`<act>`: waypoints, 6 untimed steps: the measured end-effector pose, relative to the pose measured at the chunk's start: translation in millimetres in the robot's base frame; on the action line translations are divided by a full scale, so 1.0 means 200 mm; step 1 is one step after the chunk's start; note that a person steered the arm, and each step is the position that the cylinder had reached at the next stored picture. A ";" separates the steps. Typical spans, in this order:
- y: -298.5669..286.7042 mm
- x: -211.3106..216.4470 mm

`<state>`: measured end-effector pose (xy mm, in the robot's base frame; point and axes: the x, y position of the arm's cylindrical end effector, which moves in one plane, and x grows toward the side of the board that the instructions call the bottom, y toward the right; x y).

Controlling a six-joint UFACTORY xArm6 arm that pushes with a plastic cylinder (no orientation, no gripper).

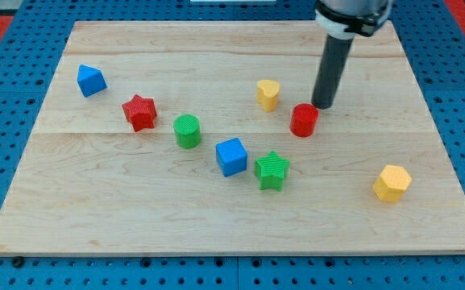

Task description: Place the yellow heart diagonally towards the top right side of the blue cube

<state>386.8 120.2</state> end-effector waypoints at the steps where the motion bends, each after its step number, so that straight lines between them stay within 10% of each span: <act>1: -0.11 0.12; 4: -0.01 0.13; 6: -0.46 0.13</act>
<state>413.2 29.1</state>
